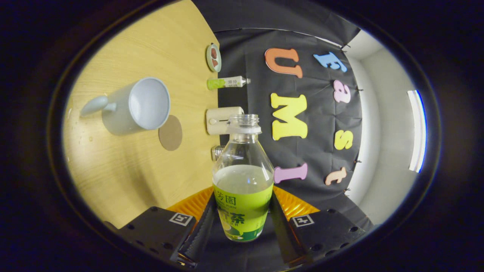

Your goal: Take the bottle from table, then pour the juice into the cup, finally place the bottle on the coaster

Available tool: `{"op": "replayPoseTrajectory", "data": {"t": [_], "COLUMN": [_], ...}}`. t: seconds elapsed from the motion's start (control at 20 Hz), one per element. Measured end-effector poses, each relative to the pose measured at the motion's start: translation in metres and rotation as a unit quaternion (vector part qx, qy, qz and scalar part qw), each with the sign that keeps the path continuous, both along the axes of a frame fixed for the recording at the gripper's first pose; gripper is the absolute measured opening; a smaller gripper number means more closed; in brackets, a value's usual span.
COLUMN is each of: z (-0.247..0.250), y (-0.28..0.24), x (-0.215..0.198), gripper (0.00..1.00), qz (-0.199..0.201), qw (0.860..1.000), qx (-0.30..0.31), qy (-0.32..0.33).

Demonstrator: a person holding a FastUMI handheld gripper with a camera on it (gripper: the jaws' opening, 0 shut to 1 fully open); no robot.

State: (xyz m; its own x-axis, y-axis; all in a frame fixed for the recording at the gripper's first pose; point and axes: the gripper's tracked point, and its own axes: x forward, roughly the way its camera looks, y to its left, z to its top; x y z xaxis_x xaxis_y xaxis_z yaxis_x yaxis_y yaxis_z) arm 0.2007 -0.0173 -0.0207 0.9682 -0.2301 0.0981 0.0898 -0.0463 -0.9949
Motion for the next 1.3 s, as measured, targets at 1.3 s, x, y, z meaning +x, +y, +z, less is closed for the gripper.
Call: {"op": "replayPoseTrajectory", "data": {"t": [1.3], "z": [0.028], "y": [0.009], "x": [0.000], "gripper": [0.80], "qz": [0.002], "qw": [0.981], "qx": [-0.184], "qy": [-0.058]}}
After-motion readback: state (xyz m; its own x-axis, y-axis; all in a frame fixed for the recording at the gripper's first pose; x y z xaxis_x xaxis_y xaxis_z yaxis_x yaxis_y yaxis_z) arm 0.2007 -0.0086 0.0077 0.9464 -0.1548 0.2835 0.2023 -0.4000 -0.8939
